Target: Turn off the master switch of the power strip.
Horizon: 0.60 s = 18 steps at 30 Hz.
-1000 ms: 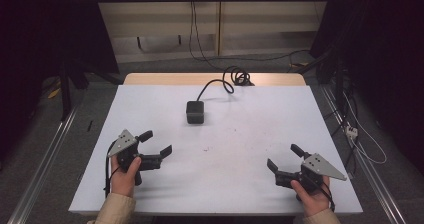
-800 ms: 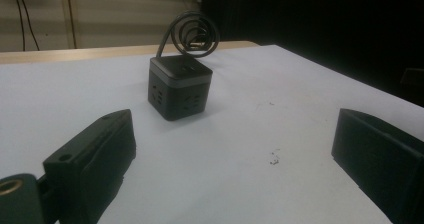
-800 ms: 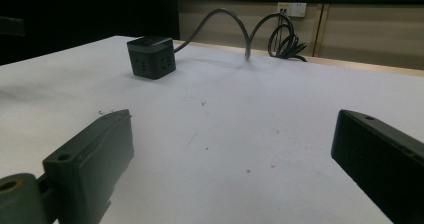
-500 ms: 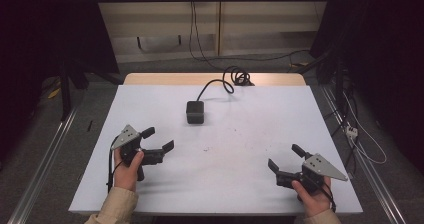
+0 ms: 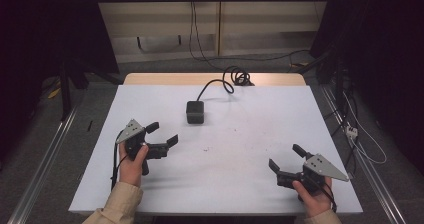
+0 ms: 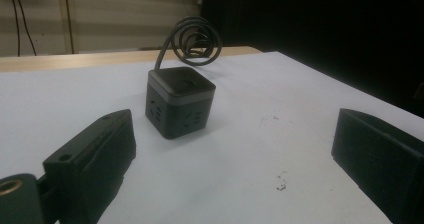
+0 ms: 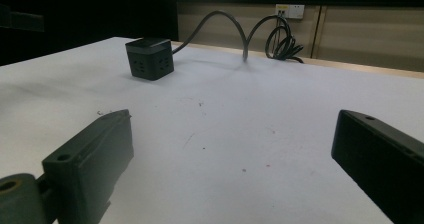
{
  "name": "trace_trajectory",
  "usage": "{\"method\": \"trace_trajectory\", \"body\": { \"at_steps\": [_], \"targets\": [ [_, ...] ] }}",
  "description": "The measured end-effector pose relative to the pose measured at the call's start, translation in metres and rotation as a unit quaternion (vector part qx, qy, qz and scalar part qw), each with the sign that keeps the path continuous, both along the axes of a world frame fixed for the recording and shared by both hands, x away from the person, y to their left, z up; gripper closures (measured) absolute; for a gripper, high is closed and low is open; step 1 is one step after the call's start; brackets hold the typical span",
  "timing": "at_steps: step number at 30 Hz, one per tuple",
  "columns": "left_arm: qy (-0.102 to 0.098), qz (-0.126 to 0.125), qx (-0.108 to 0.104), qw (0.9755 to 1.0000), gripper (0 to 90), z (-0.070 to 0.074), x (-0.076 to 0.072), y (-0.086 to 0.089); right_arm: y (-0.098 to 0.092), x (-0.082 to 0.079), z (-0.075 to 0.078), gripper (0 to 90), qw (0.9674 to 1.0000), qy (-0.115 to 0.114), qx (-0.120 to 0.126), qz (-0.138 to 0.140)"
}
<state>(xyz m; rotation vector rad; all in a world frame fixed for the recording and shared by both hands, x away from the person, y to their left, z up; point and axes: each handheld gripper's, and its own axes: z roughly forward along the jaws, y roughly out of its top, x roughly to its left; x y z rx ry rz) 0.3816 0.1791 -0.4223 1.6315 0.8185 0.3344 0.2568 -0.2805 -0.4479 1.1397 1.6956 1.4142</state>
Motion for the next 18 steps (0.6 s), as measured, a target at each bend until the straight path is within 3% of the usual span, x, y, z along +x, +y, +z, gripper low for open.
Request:
{"method": "trace_trajectory", "body": {
  "at_steps": [16,18],
  "targets": [
    [0.002,-0.005,0.008,1.0000,3.5,0.005,0.018,-0.016,0.002,0.000,-0.001,3.1,0.9999,0.001,0.001,0.011],
    [0.003,-0.004,0.001,1.0000,3.6,0.006,0.020,-0.017,0.001,0.000,-0.001,3.1,0.9999,0.001,0.003,0.011]
  ]
}}
